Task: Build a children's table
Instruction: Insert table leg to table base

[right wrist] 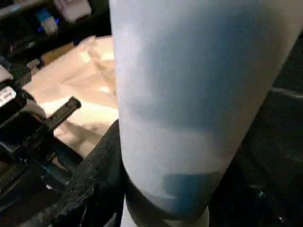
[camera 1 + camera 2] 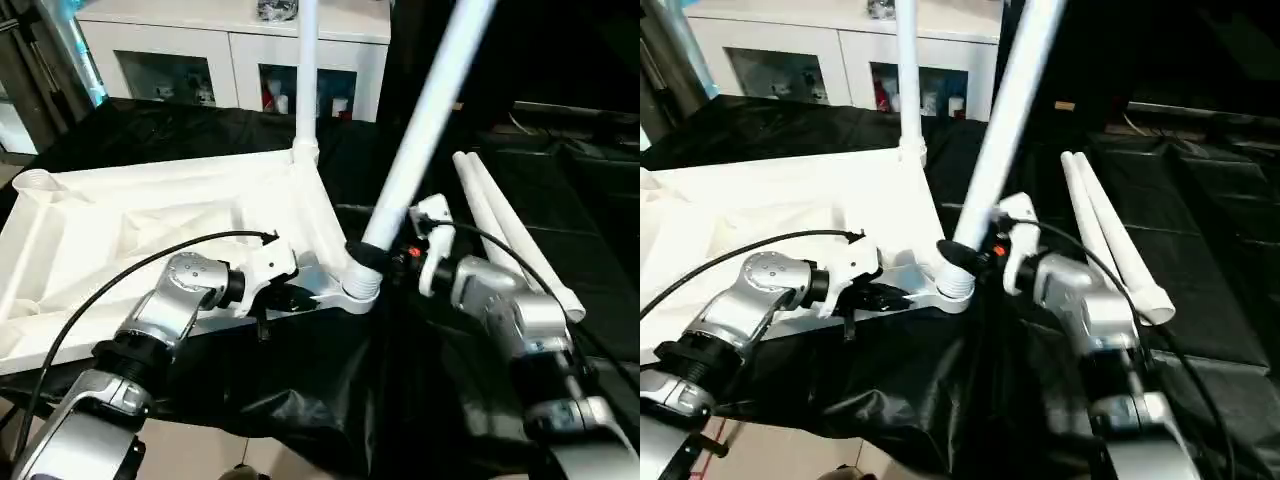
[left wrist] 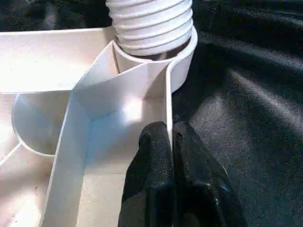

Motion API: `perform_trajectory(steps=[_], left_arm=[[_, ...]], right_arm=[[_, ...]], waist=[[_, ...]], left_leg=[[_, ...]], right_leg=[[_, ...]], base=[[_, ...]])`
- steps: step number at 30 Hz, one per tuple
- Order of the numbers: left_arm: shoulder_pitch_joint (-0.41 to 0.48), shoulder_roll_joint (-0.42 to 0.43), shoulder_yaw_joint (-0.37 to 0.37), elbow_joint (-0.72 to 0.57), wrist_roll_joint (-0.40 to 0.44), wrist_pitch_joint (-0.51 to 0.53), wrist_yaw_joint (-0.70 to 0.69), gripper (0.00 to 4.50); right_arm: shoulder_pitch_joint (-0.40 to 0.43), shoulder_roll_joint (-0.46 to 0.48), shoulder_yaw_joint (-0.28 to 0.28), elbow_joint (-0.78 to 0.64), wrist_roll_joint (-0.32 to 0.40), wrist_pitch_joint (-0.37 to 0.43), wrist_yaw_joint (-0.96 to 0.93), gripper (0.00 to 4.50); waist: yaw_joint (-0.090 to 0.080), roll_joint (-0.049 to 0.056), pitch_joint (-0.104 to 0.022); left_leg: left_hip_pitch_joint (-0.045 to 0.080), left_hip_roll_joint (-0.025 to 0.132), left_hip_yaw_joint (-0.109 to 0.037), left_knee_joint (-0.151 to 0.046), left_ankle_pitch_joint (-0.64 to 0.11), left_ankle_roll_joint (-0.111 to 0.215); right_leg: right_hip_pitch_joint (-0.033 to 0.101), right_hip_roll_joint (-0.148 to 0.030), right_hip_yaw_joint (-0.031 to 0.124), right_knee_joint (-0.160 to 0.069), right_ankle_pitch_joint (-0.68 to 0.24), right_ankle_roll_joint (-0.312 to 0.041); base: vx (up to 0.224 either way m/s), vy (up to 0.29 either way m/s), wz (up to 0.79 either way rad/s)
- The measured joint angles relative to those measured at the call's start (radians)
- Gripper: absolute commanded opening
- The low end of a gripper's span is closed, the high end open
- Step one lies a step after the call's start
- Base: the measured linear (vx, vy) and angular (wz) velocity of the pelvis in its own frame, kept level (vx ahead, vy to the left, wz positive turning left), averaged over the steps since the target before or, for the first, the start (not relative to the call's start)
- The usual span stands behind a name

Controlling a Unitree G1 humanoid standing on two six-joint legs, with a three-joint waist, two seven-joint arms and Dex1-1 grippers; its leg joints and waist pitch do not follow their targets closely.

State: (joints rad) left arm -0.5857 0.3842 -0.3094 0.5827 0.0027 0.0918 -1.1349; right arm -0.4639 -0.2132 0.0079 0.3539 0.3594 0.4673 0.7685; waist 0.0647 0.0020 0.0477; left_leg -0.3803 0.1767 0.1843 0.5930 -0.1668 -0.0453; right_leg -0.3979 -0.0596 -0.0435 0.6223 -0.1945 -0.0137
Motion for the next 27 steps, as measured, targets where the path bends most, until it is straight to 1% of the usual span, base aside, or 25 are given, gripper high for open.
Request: perform_trajectory(steps=[2,6,11,14,16,21,27], left_arm=[[0.001,-0.003,0.000,-0.001,0.000,0.005,0.004,0.00],[0.003,-0.005,0.001,-0.002,-0.001,0.010,0.010,0.00],[0.004,-0.005,0.005,-0.002,0.000,0.011,0.010,0.00],[0.005,-0.003,0.006,-0.002,-0.001,0.012,0.010,0.00],[0.005,-0.003,0.006,-0.002,0.000,0.011,0.010,0.00],[0.006,0.000,0.006,-0.002,-0.001,0.011,0.009,0.00],[0.011,0.001,0.006,-0.009,0.000,0.011,0.009,0.00]], right_arm=[[0.025,0.005,-0.002,-0.019,0.000,-0.022,-0.009,1.88],[0.083,0.022,0.009,-0.072,-0.021,-0.099,-0.057,1.88],[0.106,0.032,0.033,-0.112,-0.053,-0.123,-0.089,1.88],[0.105,0.025,0.056,-0.124,-0.074,-0.127,-0.086,1.88],[0.093,0.007,0.084,-0.133,-0.094,-0.128,-0.080,1.88],[0.065,-0.025,0.124,-0.132,-0.127,-0.125,-0.047,1.88],[0.032,-0.050,0.147,-0.100,-0.140,-0.123,0.000,1.88]], waist=[[0.000,0.000,0.000],[-0.002,0.002,-0.001],[-0.003,0.003,-0.001],[-0.004,0.003,-0.001],[-0.004,0.003,-0.001],[-0.005,0.003,-0.001],[-0.006,0.002,-0.001]], left_leg=[[0.000,0.000,0.000,0.000,0.000,0.000],[0.001,0.000,0.000,0.000,0.000,0.000],[0.001,0.000,0.000,0.000,0.000,0.000],[0.001,0.000,0.000,0.000,0.000,0.000],[0.001,0.000,0.000,0.000,0.000,0.000],[0.002,0.000,0.000,0.000,0.000,0.000],[0.003,0.000,0.000,-0.001,0.000,0.000]], right_leg=[[0.000,0.000,0.000,0.000,0.000,0.000],[0.000,0.000,0.000,0.001,0.000,0.000],[0.000,0.000,0.001,0.000,0.000,0.000],[0.000,0.000,0.000,0.001,0.000,0.000],[0.000,0.000,0.000,0.001,0.000,0.000],[0.001,0.000,0.001,0.000,0.000,0.000],[0.002,0.000,0.001,0.000,-0.001,0.001]], base=[[0.000,0.000,0.00],[0.000,0.000,0.00],[0.000,0.000,0.00],[0.000,0.000,0.00],[0.000,0.000,0.00],[0.000,0.000,0.00],[0.000,0.000,0.00]])
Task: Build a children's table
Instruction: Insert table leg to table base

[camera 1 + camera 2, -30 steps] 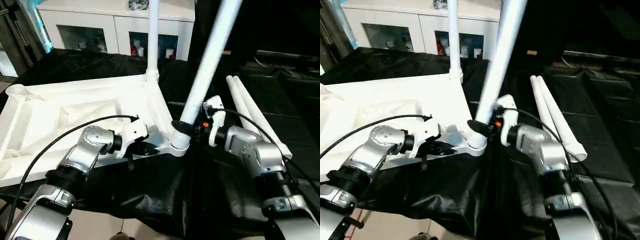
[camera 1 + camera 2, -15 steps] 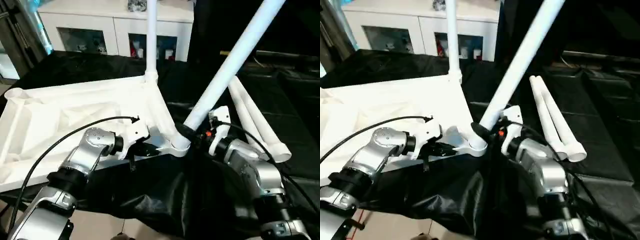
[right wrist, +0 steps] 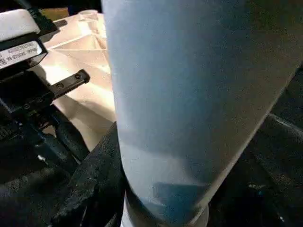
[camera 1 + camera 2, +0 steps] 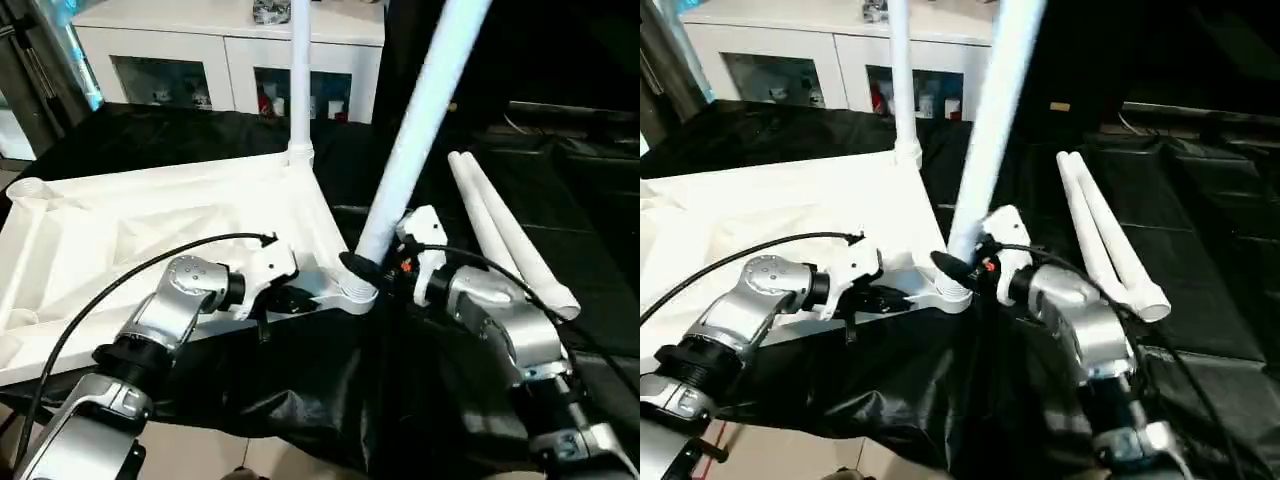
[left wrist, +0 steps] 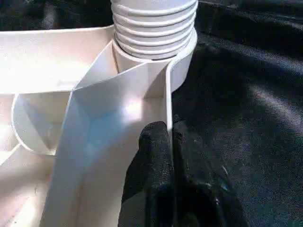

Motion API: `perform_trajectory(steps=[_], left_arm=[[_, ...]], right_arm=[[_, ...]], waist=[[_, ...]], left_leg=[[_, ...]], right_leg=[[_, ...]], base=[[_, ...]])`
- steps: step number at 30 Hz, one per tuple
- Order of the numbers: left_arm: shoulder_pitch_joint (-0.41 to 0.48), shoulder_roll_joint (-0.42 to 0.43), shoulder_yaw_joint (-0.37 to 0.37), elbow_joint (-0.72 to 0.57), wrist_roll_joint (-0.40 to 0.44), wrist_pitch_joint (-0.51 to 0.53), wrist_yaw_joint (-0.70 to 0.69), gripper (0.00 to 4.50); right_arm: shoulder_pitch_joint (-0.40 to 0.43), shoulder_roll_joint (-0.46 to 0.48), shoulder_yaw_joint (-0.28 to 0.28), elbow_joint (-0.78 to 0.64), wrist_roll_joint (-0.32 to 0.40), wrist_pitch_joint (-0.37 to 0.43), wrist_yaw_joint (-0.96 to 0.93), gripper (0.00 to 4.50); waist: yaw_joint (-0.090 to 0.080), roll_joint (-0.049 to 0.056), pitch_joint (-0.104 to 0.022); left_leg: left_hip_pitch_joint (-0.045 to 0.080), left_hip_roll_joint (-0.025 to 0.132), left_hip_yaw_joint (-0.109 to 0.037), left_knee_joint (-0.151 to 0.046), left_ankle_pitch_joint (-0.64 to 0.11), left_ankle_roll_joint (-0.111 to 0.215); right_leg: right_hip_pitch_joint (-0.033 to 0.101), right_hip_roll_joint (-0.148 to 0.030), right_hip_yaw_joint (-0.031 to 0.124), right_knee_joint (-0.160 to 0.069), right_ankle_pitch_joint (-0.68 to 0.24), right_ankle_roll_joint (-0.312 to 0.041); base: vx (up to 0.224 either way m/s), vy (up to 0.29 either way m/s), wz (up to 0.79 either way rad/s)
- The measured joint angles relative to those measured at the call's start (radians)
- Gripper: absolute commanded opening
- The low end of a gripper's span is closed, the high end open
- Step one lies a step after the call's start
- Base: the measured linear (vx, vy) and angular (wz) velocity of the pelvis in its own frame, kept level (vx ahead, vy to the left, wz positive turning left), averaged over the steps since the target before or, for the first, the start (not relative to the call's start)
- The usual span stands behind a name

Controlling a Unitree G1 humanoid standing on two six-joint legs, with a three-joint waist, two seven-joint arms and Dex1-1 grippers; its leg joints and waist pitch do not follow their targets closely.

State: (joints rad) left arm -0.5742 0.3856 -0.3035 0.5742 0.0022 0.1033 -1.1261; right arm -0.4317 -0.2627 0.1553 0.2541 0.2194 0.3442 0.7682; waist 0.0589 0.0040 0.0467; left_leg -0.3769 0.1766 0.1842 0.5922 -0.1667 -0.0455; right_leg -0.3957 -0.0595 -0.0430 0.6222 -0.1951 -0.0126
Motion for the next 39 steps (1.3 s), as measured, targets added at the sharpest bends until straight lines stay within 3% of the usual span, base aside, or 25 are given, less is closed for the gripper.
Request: perform_trajectory(steps=[17,27,36,39], left_arm=[[0.018,0.019,-0.003,-0.032,0.000,-0.011,-0.046,0.00],[0.029,0.045,-0.012,-0.042,-0.005,-0.038,-0.118,0.00],[0.029,0.042,-0.015,-0.041,-0.005,-0.031,-0.104,0.00],[0.018,0.018,0.002,-0.027,0.005,0.025,-0.032,0.00]], right_arm=[[-0.049,-0.051,0.048,0.084,-0.023,-0.104,0.178,1.88],[-0.039,-0.062,0.059,0.102,-0.017,-0.159,0.284,1.88],[-0.034,-0.045,0.052,0.122,-0.017,-0.182,0.269,1.88],[-0.057,0.013,0.022,0.197,-0.028,-0.203,0.151,1.88]], waist=[[0.001,-0.005,-0.002],[0.002,-0.017,-0.008],[0.000,-0.018,-0.007],[-0.004,-0.018,-0.007]], left_leg=[[0.001,0.000,0.000,-0.006,0.000,0.000],[0.001,0.000,0.000,-0.007,0.000,0.000],[0.007,0.000,0.000,-0.008,0.000,0.000],[0.011,0.000,0.000,-0.007,0.000,0.000]], right_leg=[[0.001,0.000,-0.001,-0.005,-0.001,0.001],[0.002,0.000,-0.002,-0.008,-0.001,0.001],[0.008,0.000,-0.002,-0.009,-0.001,0.001],[0.011,0.000,-0.001,-0.008,-0.003,0.004]], base=[[0.000,0.000,0.00],[0.000,0.000,0.00],[0.000,0.000,0.00],[0.000,0.000,0.00]])
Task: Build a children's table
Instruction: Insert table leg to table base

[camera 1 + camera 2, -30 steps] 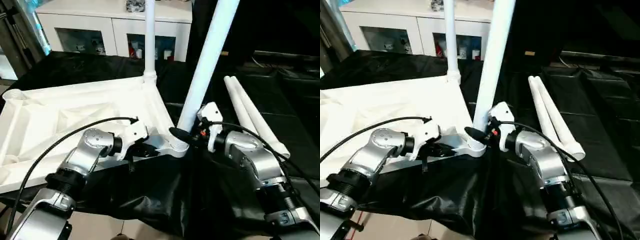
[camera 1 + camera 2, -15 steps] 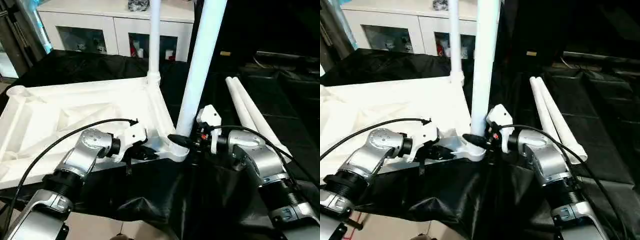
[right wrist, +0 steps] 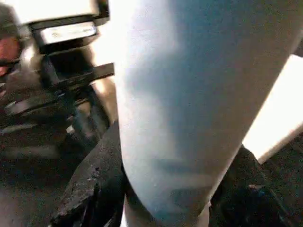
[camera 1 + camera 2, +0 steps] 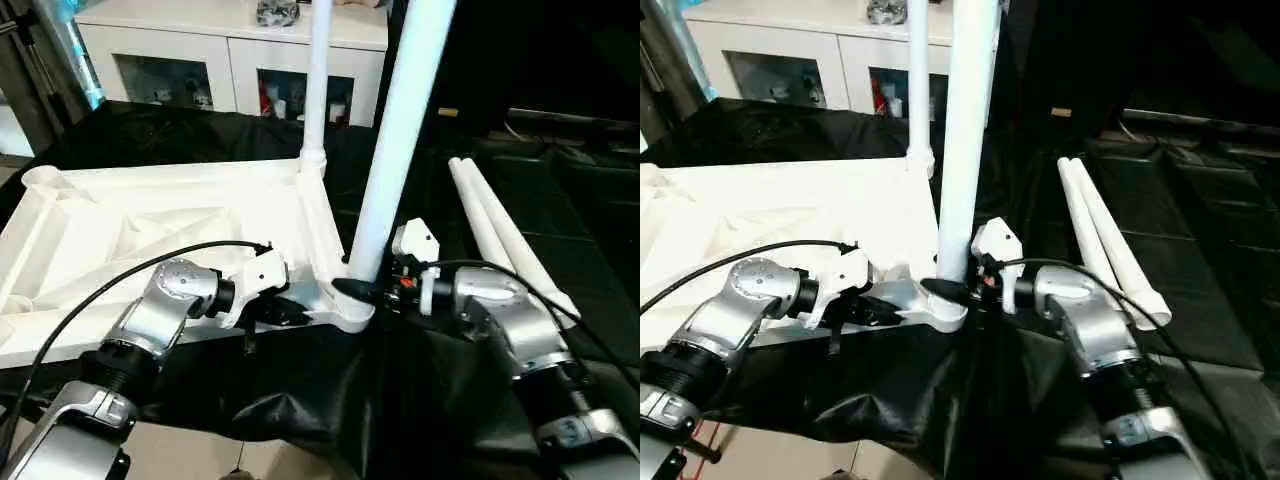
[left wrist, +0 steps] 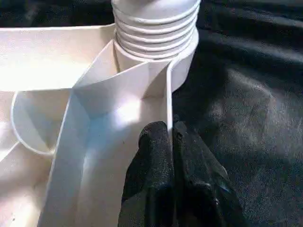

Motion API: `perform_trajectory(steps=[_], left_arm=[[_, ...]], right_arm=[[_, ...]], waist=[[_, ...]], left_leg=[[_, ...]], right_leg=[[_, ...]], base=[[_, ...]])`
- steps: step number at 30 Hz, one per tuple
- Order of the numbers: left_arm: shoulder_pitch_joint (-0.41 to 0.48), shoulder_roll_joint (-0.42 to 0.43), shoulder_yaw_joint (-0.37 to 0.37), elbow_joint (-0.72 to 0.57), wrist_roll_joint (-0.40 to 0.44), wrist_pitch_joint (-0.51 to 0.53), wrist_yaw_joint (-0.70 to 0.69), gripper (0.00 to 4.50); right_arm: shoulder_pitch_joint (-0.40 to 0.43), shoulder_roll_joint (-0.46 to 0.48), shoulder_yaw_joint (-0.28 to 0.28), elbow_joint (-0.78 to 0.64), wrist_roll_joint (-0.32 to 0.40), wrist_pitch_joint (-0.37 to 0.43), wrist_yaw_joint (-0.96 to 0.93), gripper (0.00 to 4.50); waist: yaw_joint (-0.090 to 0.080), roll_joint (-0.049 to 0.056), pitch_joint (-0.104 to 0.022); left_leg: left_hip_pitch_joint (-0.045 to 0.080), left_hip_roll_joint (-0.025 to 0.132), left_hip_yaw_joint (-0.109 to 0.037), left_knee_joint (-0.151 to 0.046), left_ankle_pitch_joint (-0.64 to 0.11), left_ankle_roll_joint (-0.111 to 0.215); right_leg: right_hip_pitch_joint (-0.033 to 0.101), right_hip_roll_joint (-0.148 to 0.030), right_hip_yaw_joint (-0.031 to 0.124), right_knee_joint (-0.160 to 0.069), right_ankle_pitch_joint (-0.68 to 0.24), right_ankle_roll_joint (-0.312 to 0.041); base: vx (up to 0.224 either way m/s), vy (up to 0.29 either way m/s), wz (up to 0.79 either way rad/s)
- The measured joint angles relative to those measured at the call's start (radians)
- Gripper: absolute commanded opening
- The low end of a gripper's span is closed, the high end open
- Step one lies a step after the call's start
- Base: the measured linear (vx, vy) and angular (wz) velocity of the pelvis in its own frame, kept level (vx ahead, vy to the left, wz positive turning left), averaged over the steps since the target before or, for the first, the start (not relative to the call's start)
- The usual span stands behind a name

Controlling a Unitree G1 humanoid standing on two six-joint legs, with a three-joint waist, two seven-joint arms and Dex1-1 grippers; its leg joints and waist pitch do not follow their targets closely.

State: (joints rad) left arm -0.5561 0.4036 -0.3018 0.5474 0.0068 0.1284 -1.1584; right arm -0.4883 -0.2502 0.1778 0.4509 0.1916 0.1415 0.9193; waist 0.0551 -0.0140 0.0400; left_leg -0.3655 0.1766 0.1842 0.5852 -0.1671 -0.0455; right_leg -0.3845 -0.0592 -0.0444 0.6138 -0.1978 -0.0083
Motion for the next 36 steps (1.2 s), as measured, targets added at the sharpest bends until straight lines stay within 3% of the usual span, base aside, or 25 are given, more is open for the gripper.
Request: perform_trajectory(steps=[6,12,16,36], left_arm=[[-0.051,-0.096,0.023,0.020,0.026,0.157,0.179,0.00],[-0.135,-0.217,0.035,0.077,0.059,0.300,0.372,0.00],[-0.186,-0.280,0.041,0.147,0.080,0.309,0.482,0.00],[-0.191,-0.270,0.044,0.146,0.085,0.322,0.479,0.00]], right_arm=[[-0.097,0.104,-0.066,0.154,-0.032,0.006,-0.284,1.88],[-0.201,0.161,-0.111,0.305,-0.060,-0.006,-0.486,1.88],[-0.255,0.189,-0.134,0.380,-0.089,-0.019,-0.595,1.88],[-0.302,0.211,-0.162,0.463,-0.111,-0.053,-0.592,1.88]], waist=[[-0.021,-0.003,0.003],[-0.018,-0.004,0.003],[-0.016,-0.004,0.003],[-0.021,-0.005,0.003]], left_leg=[[-0.001,-0.001,-0.002,0.003,0.000,0.000],[-0.001,-0.001,-0.002,0.002,0.000,0.000],[-0.001,-0.001,-0.002,0.000,0.000,0.000],[-0.001,-0.001,-0.002,-0.005,0.000,0.000]], right_leg=[[-0.002,0.000,0.000,-0.003,0.000,0.000],[-0.002,0.000,-0.001,-0.003,0.001,-0.002],[-0.002,0.000,-0.001,-0.004,0.001,-0.002],[-0.003,0.000,-0.002,-0.005,0.001,-0.001]], base=[[0.000,0.000,0.00],[0.000,0.000,0.00],[0.000,0.000,0.00],[0.000,0.000,0.00]])
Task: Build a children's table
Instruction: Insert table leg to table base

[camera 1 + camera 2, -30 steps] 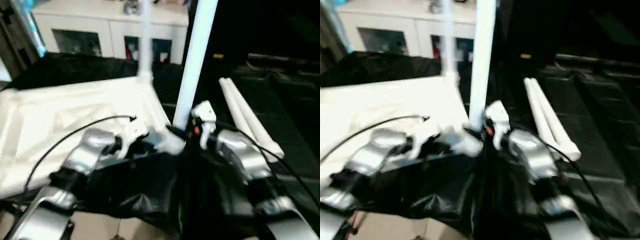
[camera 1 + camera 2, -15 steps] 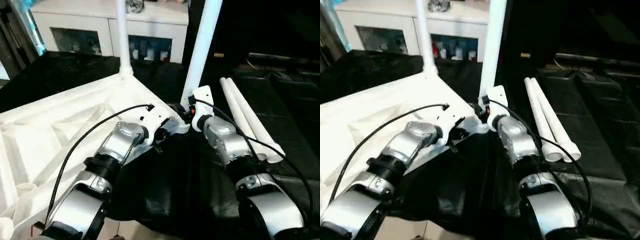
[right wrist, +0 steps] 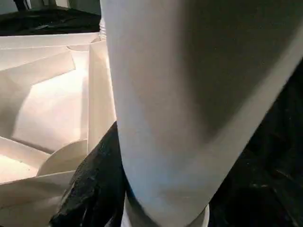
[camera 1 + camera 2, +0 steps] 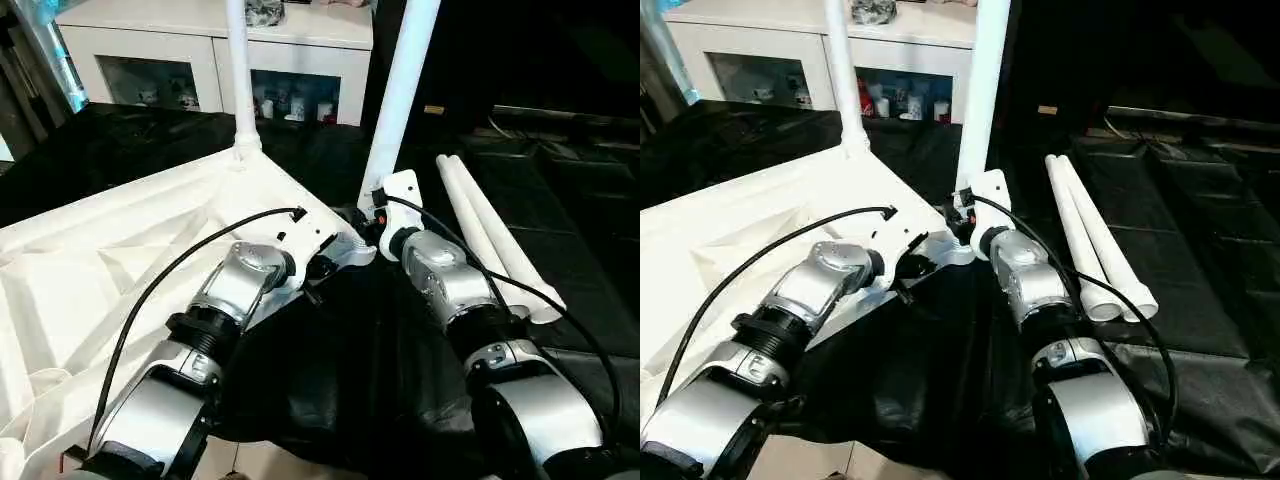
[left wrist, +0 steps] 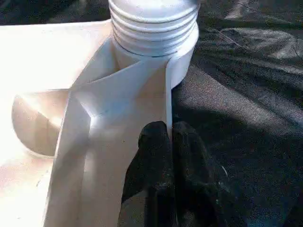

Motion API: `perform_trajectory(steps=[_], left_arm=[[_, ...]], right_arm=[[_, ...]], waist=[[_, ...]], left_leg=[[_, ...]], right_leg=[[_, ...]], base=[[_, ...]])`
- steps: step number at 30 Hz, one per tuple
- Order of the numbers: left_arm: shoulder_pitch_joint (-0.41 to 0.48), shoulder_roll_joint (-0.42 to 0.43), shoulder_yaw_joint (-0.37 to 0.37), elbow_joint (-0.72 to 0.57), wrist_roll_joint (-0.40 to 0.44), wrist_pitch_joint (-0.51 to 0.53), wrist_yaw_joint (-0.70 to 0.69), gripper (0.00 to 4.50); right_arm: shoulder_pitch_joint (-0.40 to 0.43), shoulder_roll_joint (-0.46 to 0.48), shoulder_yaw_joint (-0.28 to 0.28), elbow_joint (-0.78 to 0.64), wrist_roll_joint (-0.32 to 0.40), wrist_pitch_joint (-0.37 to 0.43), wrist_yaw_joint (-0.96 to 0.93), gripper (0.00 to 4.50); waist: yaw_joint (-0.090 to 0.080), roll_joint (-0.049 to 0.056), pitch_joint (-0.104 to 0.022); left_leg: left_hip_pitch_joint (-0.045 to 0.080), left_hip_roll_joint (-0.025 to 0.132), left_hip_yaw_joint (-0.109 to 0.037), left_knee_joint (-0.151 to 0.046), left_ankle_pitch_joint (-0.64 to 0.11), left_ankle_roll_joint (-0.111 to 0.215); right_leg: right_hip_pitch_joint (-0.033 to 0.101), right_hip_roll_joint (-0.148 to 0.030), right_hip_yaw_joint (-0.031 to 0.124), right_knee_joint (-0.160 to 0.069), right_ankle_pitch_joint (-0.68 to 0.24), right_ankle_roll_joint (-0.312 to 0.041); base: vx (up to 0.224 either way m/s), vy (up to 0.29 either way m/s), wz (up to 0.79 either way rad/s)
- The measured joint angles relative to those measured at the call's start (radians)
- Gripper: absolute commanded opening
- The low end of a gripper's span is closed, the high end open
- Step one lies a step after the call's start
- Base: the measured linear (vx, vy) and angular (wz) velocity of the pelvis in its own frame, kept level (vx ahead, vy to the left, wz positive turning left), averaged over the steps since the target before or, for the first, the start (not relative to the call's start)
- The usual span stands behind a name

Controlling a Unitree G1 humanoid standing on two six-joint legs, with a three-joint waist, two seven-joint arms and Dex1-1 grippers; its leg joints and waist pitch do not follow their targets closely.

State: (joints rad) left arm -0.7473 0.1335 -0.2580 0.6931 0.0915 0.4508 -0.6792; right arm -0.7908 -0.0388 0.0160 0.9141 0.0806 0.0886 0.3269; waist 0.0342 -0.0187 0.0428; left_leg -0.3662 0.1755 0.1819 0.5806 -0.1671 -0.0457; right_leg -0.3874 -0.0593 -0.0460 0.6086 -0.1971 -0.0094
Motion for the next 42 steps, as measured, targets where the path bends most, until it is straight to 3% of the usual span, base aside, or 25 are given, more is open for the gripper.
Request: perform_trajectory(steps=[8,15,24,35,42], left_arm=[[0.067,0.101,-0.020,-0.080,-0.009,-0.108,-0.151,0.00],[0.142,0.214,-0.034,-0.167,-0.040,-0.217,-0.358,0.00],[0.188,0.282,-0.053,-0.219,-0.078,-0.272,-0.513,0.00],[0.189,0.284,-0.054,-0.213,-0.075,-0.284,-0.521,0.00],[0.124,0.172,-0.032,-0.116,-0.045,-0.214,-0.334,0.00]], right_arm=[[0.044,-0.054,0.029,-0.075,0.001,-0.002,0.236,1.88],[0.146,-0.175,0.108,-0.262,0.046,0.025,0.581,1.88],[0.241,-0.263,0.158,-0.441,0.082,0.086,0.787,1.88],[0.258,-0.248,0.156,-0.477,0.083,0.106,0.769,1.88],[0.157,-0.107,0.071,-0.278,0.049,0.096,0.398,1.88]], waist=[[0.001,0.000,0.000],[0.012,0.000,0.000],[0.030,0.000,0.000],[0.031,0.000,0.000],[0.013,0.001,0.001]], left_leg=[[-0.002,0.000,0.000,-0.009,0.000,0.000],[-0.003,0.000,0.002,-0.016,-0.002,-0.002],[-0.002,0.000,0.004,-0.016,-0.004,-0.001],[-0.001,0.000,0.004,-0.015,-0.004,-0.001],[0.003,0.000,0.004,-0.010,-0.002,-0.003]], right_leg=[[-0.004,0.001,-0.001,-0.002,0.001,-0.003],[-0.005,0.001,-0.002,-0.008,-0.002,-0.005],[-0.004,0.001,-0.002,-0.010,-0.002,-0.006],[-0.002,0.001,-0.002,-0.009,-0.002,-0.007],[0.000,0.000,0.000,-0.008,-0.001,-0.007]], base=[[0.000,0.000,0.00],[0.000,0.000,0.00],[0.000,0.000,0.00],[0.000,0.000,0.00],[0.000,0.000,0.00]])
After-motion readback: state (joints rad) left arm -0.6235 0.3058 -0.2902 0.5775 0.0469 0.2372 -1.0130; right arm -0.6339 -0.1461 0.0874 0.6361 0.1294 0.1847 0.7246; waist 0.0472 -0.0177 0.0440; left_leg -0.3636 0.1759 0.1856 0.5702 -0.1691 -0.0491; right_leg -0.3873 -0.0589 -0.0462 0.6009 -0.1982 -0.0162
